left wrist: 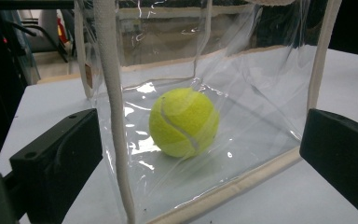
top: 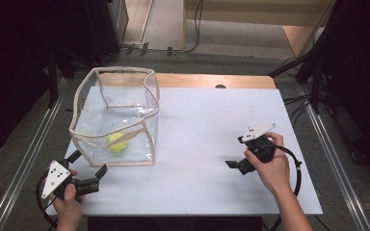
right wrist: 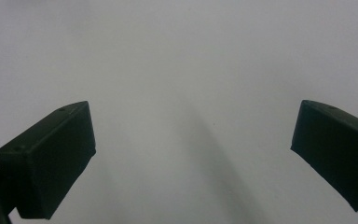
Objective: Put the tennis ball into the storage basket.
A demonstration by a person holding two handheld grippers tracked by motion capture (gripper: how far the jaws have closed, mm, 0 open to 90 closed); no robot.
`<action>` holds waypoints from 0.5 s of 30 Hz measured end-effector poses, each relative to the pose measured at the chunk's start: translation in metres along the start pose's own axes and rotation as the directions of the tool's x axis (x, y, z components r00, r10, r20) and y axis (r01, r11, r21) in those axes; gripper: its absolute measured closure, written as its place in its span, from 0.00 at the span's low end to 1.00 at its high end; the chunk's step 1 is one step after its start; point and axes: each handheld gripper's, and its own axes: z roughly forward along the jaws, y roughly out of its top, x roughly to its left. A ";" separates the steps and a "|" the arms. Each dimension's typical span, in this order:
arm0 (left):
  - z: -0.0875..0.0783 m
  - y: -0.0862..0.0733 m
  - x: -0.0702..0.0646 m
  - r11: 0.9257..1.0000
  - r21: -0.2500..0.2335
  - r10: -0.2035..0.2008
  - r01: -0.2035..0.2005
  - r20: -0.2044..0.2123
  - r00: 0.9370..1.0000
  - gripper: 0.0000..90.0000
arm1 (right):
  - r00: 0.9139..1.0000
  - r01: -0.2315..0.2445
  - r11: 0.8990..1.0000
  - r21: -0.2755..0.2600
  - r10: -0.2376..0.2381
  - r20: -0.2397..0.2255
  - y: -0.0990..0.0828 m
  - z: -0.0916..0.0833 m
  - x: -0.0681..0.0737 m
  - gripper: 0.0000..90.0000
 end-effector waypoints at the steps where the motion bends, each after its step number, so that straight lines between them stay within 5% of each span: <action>1: 0.000 0.000 0.000 1.000 0.000 0.000 0.000 0.001 1.000 0.00 | 1.000 -0.004 1.000 -0.003 0.004 0.000 -0.002 0.000 0.000 0.00; 15: 0.000 0.000 0.000 1.000 0.002 0.003 -0.003 -0.002 1.000 0.00 | 0.998 -0.068 0.997 -0.030 0.068 0.013 -0.032 -0.005 -0.006 0.00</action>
